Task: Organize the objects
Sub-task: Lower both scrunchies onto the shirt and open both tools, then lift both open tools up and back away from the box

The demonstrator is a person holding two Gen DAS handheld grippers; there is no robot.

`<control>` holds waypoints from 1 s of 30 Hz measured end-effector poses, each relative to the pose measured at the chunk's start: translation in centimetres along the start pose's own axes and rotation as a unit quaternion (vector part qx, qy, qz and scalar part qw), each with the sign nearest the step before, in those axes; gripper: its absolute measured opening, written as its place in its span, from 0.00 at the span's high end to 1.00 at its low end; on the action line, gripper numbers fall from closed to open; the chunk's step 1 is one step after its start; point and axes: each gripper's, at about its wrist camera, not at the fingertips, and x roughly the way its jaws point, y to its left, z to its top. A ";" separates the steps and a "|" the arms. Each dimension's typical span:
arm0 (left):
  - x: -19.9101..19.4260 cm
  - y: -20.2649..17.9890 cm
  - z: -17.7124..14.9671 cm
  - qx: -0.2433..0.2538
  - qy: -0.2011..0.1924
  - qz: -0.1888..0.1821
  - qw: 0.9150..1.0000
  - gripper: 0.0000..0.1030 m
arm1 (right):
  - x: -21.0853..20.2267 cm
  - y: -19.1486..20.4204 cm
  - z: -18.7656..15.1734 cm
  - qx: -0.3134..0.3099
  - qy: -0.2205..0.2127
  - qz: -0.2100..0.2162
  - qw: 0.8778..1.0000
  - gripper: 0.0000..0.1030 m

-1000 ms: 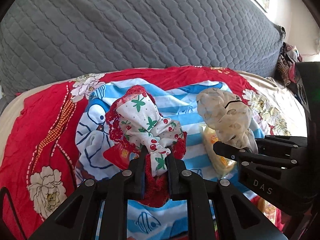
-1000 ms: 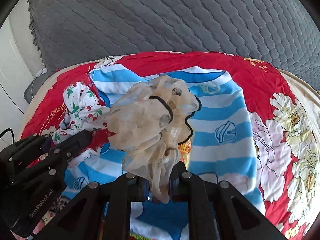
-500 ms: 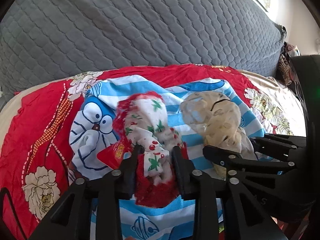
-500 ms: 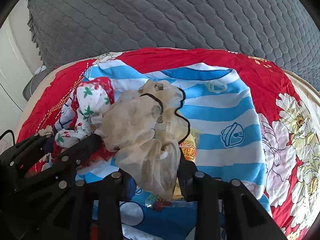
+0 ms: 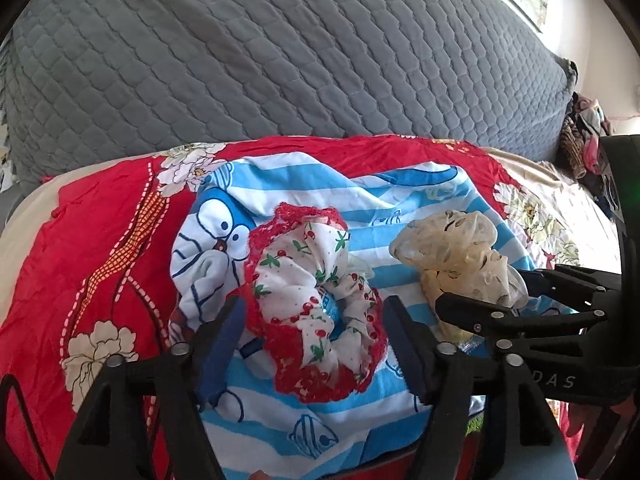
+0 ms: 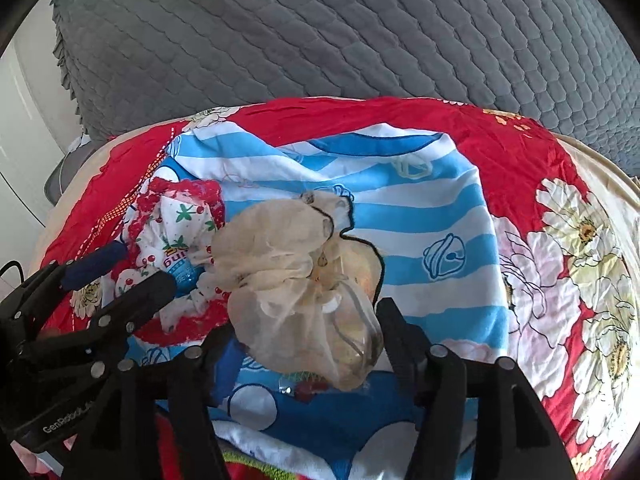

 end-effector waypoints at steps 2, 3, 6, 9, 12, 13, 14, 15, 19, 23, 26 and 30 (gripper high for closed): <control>-0.3 0.2 -0.2 -0.006 -0.002 0.002 1.000 0.27 | -0.4 0.1 0.0 -0.006 -0.001 -0.003 1.000 0.34; -0.4 0.3 -0.3 -0.009 0.000 0.000 1.000 0.26 | -0.5 0.2 -0.1 -0.007 0.000 -0.007 1.000 0.33; -0.8 0.4 -0.4 -0.005 0.000 0.003 1.000 0.26 | -1.0 0.5 -0.1 -0.012 -0.002 -0.011 1.000 0.29; -1.4 0.7 -0.5 -0.009 -0.001 0.001 1.000 0.26 | -1.8 0.6 -0.2 -0.011 -0.008 -0.007 1.000 0.26; -1.8 0.8 -0.6 -0.008 0.000 0.002 1.000 0.26 | -2.3 0.8 -0.4 -0.009 -0.009 -0.004 1.000 0.24; -1.9 0.8 -0.7 -0.007 -0.001 0.001 1.000 0.26 | -2.4 0.9 -0.5 -0.009 -0.008 -0.005 1.000 0.24; -2.1 0.8 -0.7 -0.007 -0.002 0.002 1.000 0.26 | -2.5 1.0 -0.5 -0.009 -0.007 -0.005 1.000 0.24; -2.3 0.8 -0.8 -0.007 -0.003 0.002 1.000 0.25 | -2.7 1.1 -0.7 -0.009 -0.009 -0.005 1.000 0.24; -3.1 1.1 -1.4 -0.014 -0.007 0.004 1.000 0.20 | -3.4 1.3 -1.3 -0.008 -0.010 -0.007 1.000 0.23; -3.3 1.4 -1.8 -0.020 0.002 0.001 1.000 0.18 | -3.9 1.4 -1.9 -0.008 -0.010 -0.013 1.000 0.17; -3.8 1.5 -2.2 -0.024 0.004 0.000 1.000 0.14 | -4.4 1.3 -2.5 0.001 -0.013 -0.006 1.000 0.08; -4.1 1.4 -2.5 -0.022 0.002 0.007 1.000 0.07 | -4.9 1.2 -3.2 0.007 -0.013 -0.001 1.000 0.02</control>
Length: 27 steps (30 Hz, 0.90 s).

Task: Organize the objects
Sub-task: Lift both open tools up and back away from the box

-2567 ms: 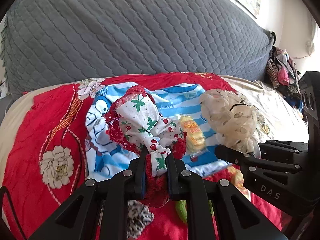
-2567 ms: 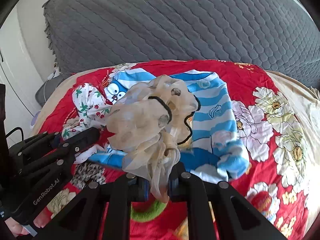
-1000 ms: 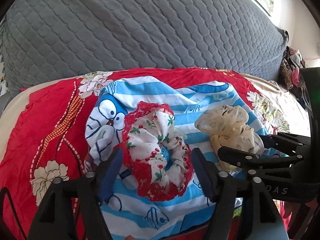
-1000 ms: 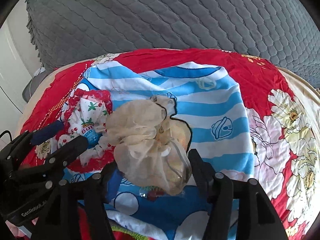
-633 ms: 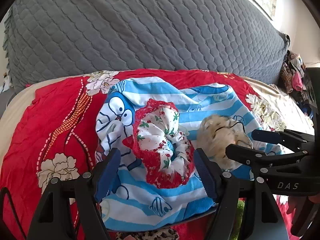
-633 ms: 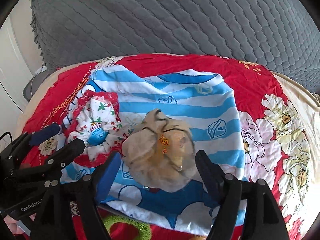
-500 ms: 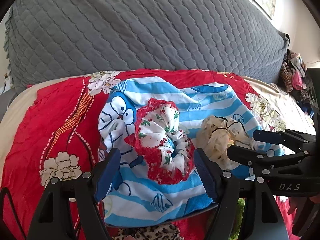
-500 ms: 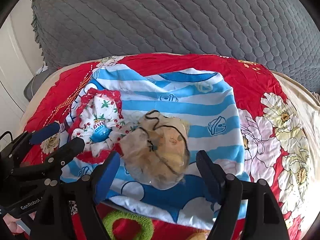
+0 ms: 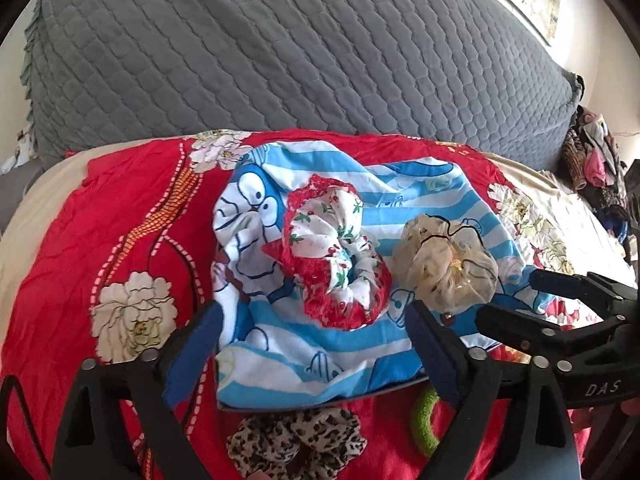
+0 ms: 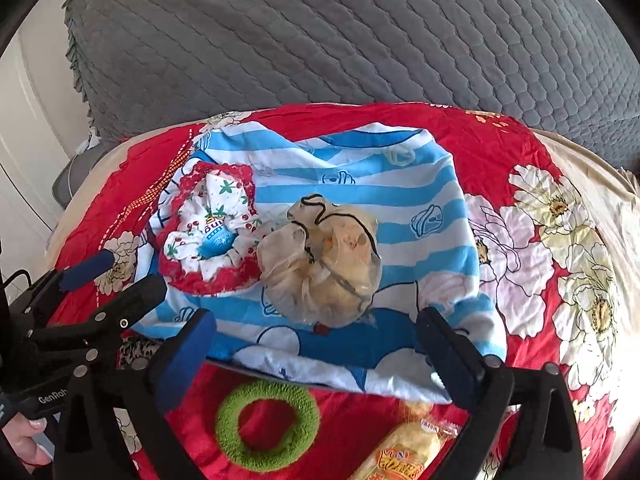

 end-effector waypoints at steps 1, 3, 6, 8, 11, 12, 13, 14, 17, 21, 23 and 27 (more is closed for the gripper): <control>-0.3 0.0 -0.1 0.002 -0.002 -0.001 1.000 0.07 | -0.1 0.0 -0.2 0.001 0.000 -0.001 1.000 0.02; -0.7 -0.1 -0.3 0.005 -0.006 -0.001 1.000 0.06 | -0.4 0.0 -0.4 0.002 0.000 -0.002 1.000 0.02; -1.3 0.1 -0.6 0.002 -0.007 -0.004 1.000 0.06 | -0.8 0.1 -0.6 0.000 -0.002 -0.004 1.000 0.02; -1.4 0.2 -0.8 0.002 -0.004 -0.007 1.000 0.06 | -1.1 0.2 -0.7 0.000 -0.004 -0.002 1.000 0.02; -1.7 0.1 -1.1 0.007 -0.001 -0.007 1.000 0.06 | -1.6 0.2 -0.9 0.001 -0.006 0.003 1.000 0.01; -1.9 0.1 -1.1 0.007 -0.003 -0.006 1.000 0.06 | -1.8 0.2 -1.0 0.001 -0.007 0.003 1.000 0.01; -2.1 0.1 -1.2 0.007 -0.003 -0.007 1.000 0.06 | -2.0 0.1 -1.1 0.001 -0.007 0.003 1.000 0.01; -2.2 0.1 -1.2 0.007 -0.001 -0.007 1.000 0.06 | -2.2 0.1 -1.2 0.001 -0.008 0.005 1.000 0.01; -2.8 0.0 -1.5 0.009 -0.003 -0.008 1.000 0.06 | -2.7 -0.2 -1.5 0.002 -0.010 0.001 1.000 0.01; -3.3 -0.3 -1.9 0.009 -0.005 -0.013 1.000 0.06 | -3.4 -0.6 -2.2 0.007 -0.010 0.000 1.000 0.01; -3.6 -0.6 -2.2 0.010 -0.004 -0.016 1.000 0.06 | -3.8 -0.8 -2.6 0.007 -0.010 -0.002 1.000 0.01; -4.2 -1.0 -2.8 0.018 -0.005 -0.016 1.000 0.06 | -4.3 -0.9 -3.6 0.010 -0.007 -0.004 1.000 0.01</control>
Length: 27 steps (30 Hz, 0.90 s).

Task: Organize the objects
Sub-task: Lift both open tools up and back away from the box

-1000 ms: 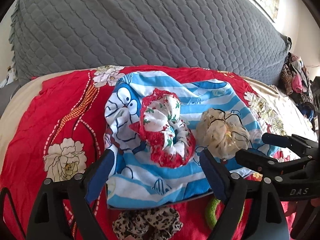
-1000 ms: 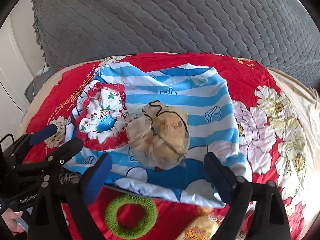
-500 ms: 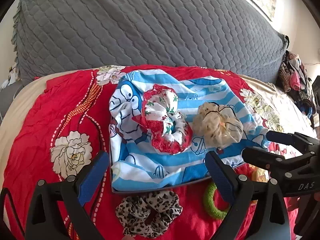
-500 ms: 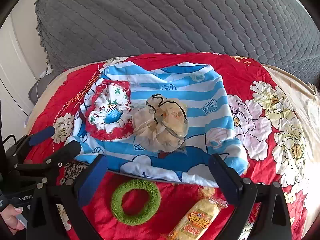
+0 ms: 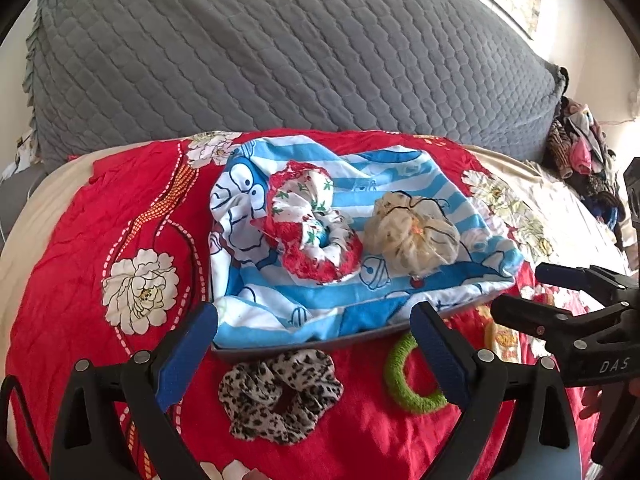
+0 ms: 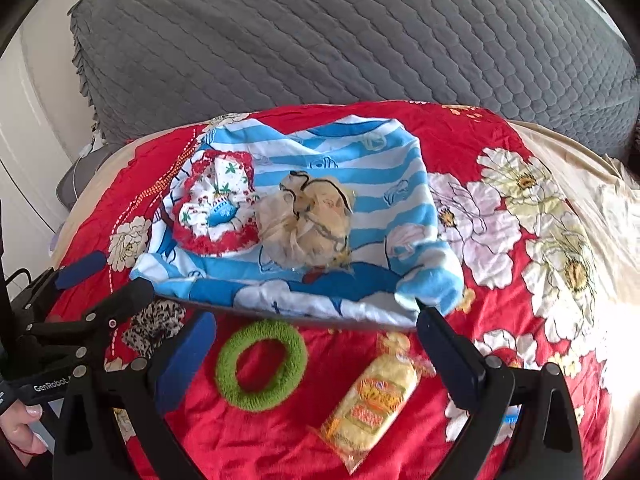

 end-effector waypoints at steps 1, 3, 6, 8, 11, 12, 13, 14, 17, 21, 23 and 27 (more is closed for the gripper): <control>-0.2 -0.1 -0.1 0.002 0.001 0.002 1.000 0.06 | -0.2 0.0 -0.3 0.000 -0.001 -0.001 1.000 0.01; -0.5 -0.2 -0.3 0.002 -0.001 -0.001 1.000 0.06 | -0.5 0.1 -0.6 -0.001 -0.001 -0.004 1.000 0.01; -1.0 -0.3 -0.6 0.009 -0.001 0.003 1.000 0.06 | -0.8 0.1 -1.0 0.000 -0.002 -0.004 1.000 0.01; -1.3 -0.3 -0.8 0.007 -0.001 0.000 1.000 0.06 | -1.1 0.1 -1.2 0.003 -0.002 -0.003 1.000 0.01; -1.8 -0.2 -1.1 0.005 -0.002 -0.001 1.000 0.06 | -1.5 0.2 -1.5 0.005 -0.004 -0.003 1.000 0.01; -1.9 -0.2 -1.2 0.007 -0.002 0.001 1.000 0.06 | -1.7 0.2 -1.6 0.004 -0.005 -0.003 1.000 0.01; -2.0 -0.3 -1.4 0.008 -0.002 0.001 1.000 0.06 | -1.9 0.3 -1.7 0.004 -0.008 -0.004 1.000 0.01; -2.1 -0.3 -1.6 0.008 -0.002 0.000 1.000 0.06 | -2.1 0.3 -1.8 0.004 -0.008 -0.005 1.000 0.01; -2.3 -0.2 -2.0 0.008 0.002 0.001 1.000 0.06 | -2.4 0.3 -2.1 0.005 -0.008 -0.003 1.000 0.01; -2.7 -0.6 -2.6 0.010 0.003 -0.002 1.000 0.06 | -2.8 0.4 -2.9 0.002 -0.008 -0.004 1.000 0.01; -3.0 -0.8 -2.8 0.014 0.001 -0.002 1.000 0.06 | -3.1 0.4 -3.3 0.003 -0.007 -0.004 1.000 0.01; -3.4 -1.4 -3.2 0.022 -0.003 -0.003 1.000 0.06 | -3.6 0.2 -3.8 0.005 -0.010 -0.005 1.000 0.01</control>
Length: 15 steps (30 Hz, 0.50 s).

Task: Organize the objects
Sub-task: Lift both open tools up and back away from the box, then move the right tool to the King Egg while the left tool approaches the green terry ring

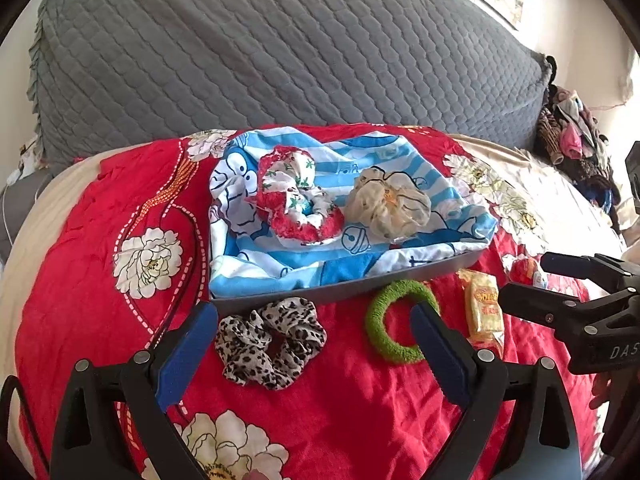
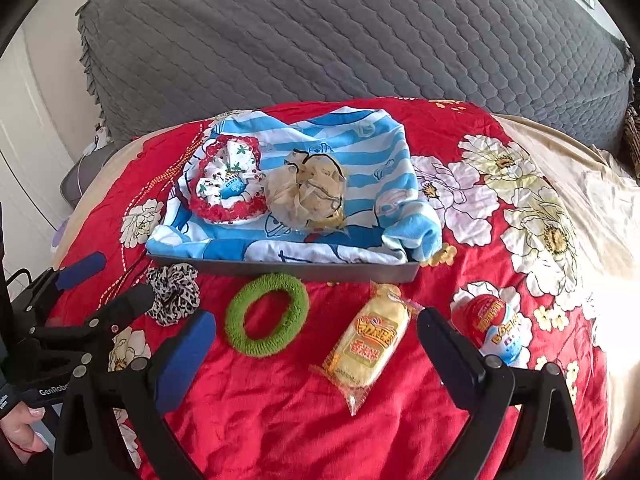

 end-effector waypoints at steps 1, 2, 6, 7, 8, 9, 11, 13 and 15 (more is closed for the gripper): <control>-0.1 -0.1 -0.1 0.002 0.000 -0.001 1.000 0.06 | -0.1 -0.1 -0.1 0.001 -0.001 0.000 1.000 0.01; -0.1 -0.3 -0.1 0.003 0.000 -0.001 1.000 0.06 | -0.2 -0.1 -0.3 0.001 -0.002 0.000 1.000 0.01; -0.1 -1.1 -0.4 0.008 0.004 -0.005 1.000 0.06 | -0.5 -0.5 -0.8 0.000 -0.003 -0.001 1.000 0.01; -0.1 -1.3 -0.5 0.009 0.003 -0.007 1.000 0.06 | -0.6 -0.7 -0.9 0.001 -0.003 -0.003 1.000 0.01; -0.1 -1.5 -0.5 0.010 0.003 -0.008 1.000 0.06 | -0.6 -0.8 -1.0 0.001 -0.003 -0.003 1.000 0.01; 0.0 -1.9 -0.5 0.012 0.004 -0.010 1.000 0.06 | -0.7 -0.9 -1.1 0.001 -0.003 -0.003 1.000 0.01; 0.0 -2.5 -0.6 0.015 0.004 -0.010 1.000 0.06 | -0.9 -1.4 -1.3 0.002 -0.003 -0.006 1.000 0.01; 0.1 -3.2 -0.6 0.018 0.004 -0.015 1.000 0.06 | -1.1 -1.9 -1.4 0.005 -0.004 -0.010 1.000 0.01; 0.3 -4.0 -0.6 0.022 0.006 -0.019 1.000 0.06 | -1.4 -2.6 -1.6 0.007 -0.005 -0.012 1.000 0.01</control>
